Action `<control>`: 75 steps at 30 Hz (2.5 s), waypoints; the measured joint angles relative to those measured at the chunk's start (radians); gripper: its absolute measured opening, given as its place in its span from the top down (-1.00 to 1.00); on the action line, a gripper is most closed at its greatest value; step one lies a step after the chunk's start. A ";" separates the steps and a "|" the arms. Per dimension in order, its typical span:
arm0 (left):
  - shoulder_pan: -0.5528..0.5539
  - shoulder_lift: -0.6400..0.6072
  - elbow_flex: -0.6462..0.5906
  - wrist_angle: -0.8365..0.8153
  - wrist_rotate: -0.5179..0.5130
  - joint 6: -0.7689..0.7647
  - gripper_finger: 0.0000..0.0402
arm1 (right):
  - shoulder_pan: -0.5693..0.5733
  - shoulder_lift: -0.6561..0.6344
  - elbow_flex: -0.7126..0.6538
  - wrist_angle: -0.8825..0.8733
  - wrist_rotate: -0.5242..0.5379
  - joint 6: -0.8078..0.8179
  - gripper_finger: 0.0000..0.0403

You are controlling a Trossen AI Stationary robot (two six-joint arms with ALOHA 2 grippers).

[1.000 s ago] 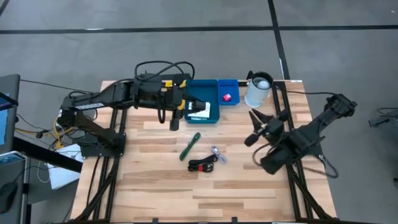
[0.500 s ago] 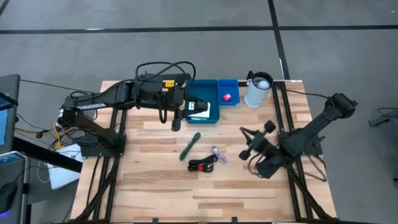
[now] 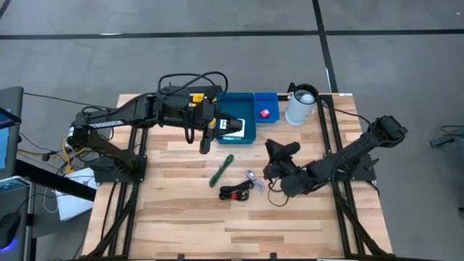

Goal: Pick and place items into bin
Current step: Put the black charger adapter into the blue bin

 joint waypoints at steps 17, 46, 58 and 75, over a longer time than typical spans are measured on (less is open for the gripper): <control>0.000 0.000 0.000 -0.013 0.000 -0.041 0.24 | -0.089 -0.025 0.097 0.242 -0.250 -0.454 0.34; 0.000 0.000 0.000 0.062 -0.006 -0.177 0.25 | -0.197 -0.025 0.361 0.254 -0.522 -0.658 -0.29; 0.000 -0.001 0.001 0.107 -0.005 -0.207 0.25 | -0.197 -0.025 0.377 0.343 -0.622 -0.792 -0.29; -0.006 -0.001 0.001 0.113 -0.005 -0.232 0.25 | -0.230 -0.025 0.377 0.425 -0.758 -0.879 -0.29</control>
